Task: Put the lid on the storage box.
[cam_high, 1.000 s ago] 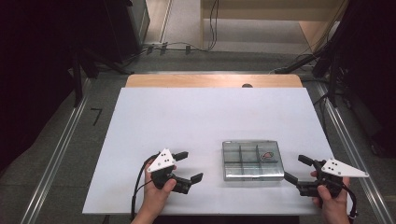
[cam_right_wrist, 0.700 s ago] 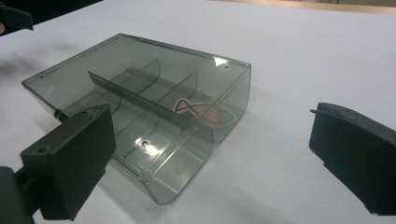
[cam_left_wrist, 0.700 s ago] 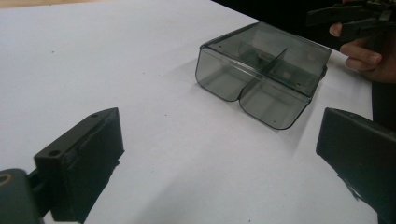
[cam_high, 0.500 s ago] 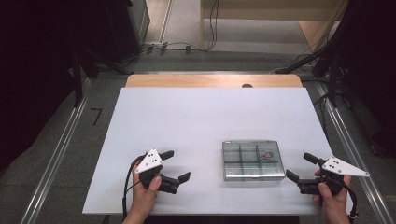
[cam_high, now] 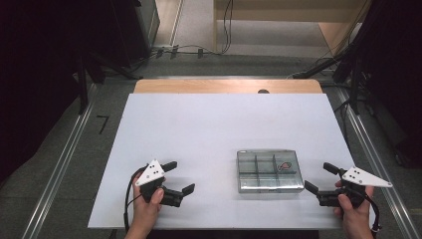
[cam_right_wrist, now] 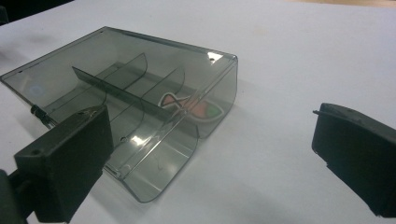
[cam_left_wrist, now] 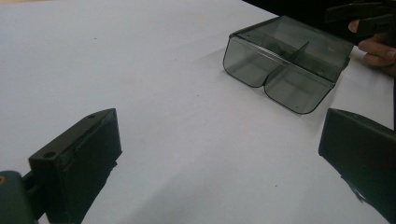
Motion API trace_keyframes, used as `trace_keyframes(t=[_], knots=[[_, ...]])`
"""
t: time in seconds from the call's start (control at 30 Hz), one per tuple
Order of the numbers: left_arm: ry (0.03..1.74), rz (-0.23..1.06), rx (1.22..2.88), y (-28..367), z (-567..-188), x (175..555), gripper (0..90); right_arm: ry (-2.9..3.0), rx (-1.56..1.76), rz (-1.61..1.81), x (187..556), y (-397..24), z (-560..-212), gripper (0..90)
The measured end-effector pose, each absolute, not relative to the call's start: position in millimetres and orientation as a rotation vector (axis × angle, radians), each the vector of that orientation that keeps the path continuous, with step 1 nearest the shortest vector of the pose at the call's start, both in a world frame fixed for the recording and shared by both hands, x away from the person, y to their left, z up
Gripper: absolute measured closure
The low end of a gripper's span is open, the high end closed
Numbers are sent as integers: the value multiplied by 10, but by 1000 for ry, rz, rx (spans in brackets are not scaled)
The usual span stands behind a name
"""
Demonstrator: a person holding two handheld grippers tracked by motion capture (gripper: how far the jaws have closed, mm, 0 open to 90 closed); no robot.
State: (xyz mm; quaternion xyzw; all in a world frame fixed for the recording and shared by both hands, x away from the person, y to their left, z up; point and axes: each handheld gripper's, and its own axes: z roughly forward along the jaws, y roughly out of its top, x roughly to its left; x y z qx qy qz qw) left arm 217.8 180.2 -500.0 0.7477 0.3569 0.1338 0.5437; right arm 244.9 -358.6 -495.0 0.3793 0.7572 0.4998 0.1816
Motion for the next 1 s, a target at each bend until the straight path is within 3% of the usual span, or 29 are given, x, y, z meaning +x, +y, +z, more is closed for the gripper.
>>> trace_keyframes(t=[1.0], knots=[[923, 369, 1754, 2227, -5024, 2086, 0, 2158, 1083, 1401, 2489, -3608, -4969, 0]])
